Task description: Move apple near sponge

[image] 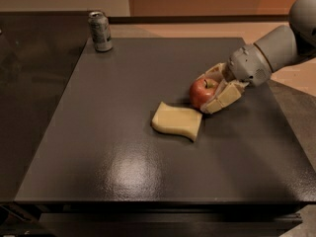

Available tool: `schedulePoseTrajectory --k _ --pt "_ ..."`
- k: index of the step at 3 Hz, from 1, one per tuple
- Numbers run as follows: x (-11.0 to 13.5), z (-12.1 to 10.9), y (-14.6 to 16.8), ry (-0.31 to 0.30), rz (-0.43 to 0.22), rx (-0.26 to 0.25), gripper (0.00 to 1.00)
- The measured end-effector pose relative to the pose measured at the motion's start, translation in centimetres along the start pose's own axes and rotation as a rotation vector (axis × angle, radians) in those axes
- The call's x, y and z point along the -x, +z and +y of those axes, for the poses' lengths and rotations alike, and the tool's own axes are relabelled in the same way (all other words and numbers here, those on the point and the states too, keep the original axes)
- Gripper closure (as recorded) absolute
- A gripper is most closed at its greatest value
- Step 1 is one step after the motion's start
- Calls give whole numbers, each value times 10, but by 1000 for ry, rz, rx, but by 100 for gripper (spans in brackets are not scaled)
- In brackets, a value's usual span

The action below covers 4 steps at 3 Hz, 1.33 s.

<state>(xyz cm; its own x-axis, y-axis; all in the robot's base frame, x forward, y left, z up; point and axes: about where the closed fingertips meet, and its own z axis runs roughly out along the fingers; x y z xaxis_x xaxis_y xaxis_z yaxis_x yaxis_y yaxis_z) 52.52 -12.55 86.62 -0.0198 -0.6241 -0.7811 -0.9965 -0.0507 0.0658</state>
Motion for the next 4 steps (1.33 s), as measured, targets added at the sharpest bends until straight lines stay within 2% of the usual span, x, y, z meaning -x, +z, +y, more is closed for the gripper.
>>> schedulePoseTrajectory --k 1,3,4 --pt "-2 6 8 -24 1 24 60" --pt "-7 4 15 -41 8 17 14" --pt "-9 4 17 -40 12 16 0"
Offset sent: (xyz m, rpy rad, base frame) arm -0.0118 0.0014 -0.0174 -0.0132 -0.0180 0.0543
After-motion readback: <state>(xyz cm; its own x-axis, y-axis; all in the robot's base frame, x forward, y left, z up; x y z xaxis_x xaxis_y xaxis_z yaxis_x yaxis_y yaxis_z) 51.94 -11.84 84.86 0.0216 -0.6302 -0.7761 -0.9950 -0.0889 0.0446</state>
